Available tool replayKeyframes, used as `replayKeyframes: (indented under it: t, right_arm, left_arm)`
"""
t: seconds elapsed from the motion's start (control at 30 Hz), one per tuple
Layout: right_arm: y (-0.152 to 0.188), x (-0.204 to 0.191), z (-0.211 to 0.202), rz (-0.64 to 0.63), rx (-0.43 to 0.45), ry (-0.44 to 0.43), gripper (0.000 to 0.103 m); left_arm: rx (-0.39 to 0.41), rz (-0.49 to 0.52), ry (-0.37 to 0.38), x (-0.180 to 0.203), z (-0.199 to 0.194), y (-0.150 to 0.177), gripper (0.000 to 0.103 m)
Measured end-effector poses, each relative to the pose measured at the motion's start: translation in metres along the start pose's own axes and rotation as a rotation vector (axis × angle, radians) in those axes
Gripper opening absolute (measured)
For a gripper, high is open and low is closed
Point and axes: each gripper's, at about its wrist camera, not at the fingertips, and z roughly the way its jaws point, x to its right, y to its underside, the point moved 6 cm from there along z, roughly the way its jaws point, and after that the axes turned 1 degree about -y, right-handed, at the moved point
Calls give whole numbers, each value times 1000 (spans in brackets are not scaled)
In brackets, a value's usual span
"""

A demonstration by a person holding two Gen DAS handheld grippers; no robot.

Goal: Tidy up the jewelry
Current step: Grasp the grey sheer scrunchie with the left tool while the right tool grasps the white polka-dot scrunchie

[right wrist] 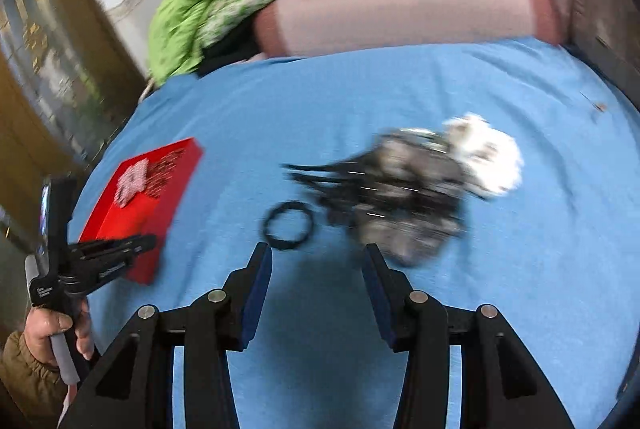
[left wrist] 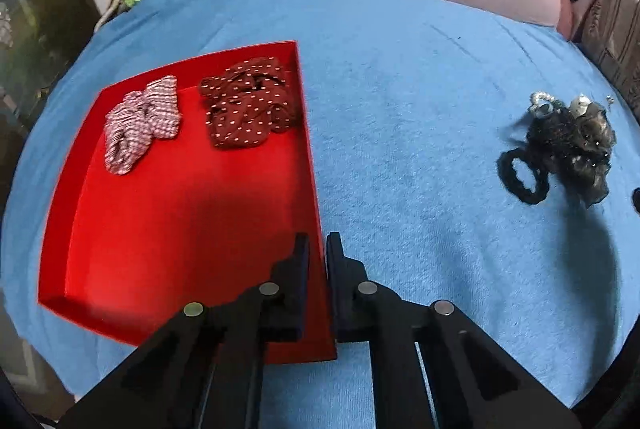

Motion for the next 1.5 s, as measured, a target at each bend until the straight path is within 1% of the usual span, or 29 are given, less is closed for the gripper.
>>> replayKeyframes:
  t: [0.13,0.2,0.27,0.3,0.33,0.37,0.4,0.43,0.47,0.5,0.57,0.6,0.73,0.83,0.97,1.03,1.17,1.23,1.27,1.3,1.33,1.37,1.4,1.43,1.5]
  right_arm:
    - [2,42,-16,64,16,39,51]
    - [0,56,-20,84,24,50,51]
    - [-2,69,-23,98,30,63,52]
    - [-4,76,-23,105,32,70,55]
    - [-6,81,-22,111,34,76,57]
    - [-7,85,-21,115,37,80,58]
    - [-10,91,-20,122,38,87,58]
    - [-13,98,-17,136,37,92,58]
    - [-14,102,-14,146,35,92,58]
    - [-18,109,-10,165,33,88,58]
    - [-25,119,-3,189,31,81,58]
    - [-30,124,1,198,33,81,58]
    - [-49,135,14,206,47,73,58]
    - [-64,144,26,204,51,75,58]
    - [-75,154,42,205,43,71,58]
    - [-76,158,50,218,33,55,58]
    - [-76,157,67,197,7,30,58]
    - [-76,153,73,173,1,17,53]
    - [-76,152,76,165,-7,10,41]
    - [-76,151,79,158,-16,3,30]
    - [-76,149,81,151,-22,-3,26]
    - [-75,148,82,148,-24,-5,23]
    - [-75,147,82,148,-25,-11,17]
    - [-75,147,82,150,-23,-17,16]
    - [-76,147,77,156,-9,-21,13]
  left_arm:
    - [-7,0,-16,-12,-6,9,7]
    - [-1,-6,1,-15,-14,12,7]
    - [40,-8,26,-15,-32,11,8]
    - [62,0,34,-13,-41,10,8]
    - [87,9,44,-8,-52,6,12]
    - [114,20,58,-2,-62,2,22]
    - [137,31,74,7,-71,-2,27]
    - [163,47,94,18,-80,-8,38]
    - [185,66,119,33,-88,-13,44]
    - [203,97,155,52,-95,-20,45]
    - [208,151,203,84,-99,-30,47]
    - [202,184,232,106,-98,-36,47]
    - [178,253,312,170,-86,-56,47]
    - [168,302,327,208,-74,-70,47]
    - [130,345,351,246,-51,-82,47]
    - [102,369,358,262,-36,-85,47]
    - [65,392,369,284,-15,-88,47]
    - [49,397,378,290,-9,-86,47]
    - [43,402,379,293,-7,-85,47]
    - [34,414,376,296,-5,-82,47]
    - [32,422,372,298,-5,-80,37]
    - [29,428,369,299,-5,-78,14]
    - [13,429,375,301,-4,-76,3]
    - [2,419,386,301,-5,-75,1]
    - [12,401,390,300,-10,-76,1]
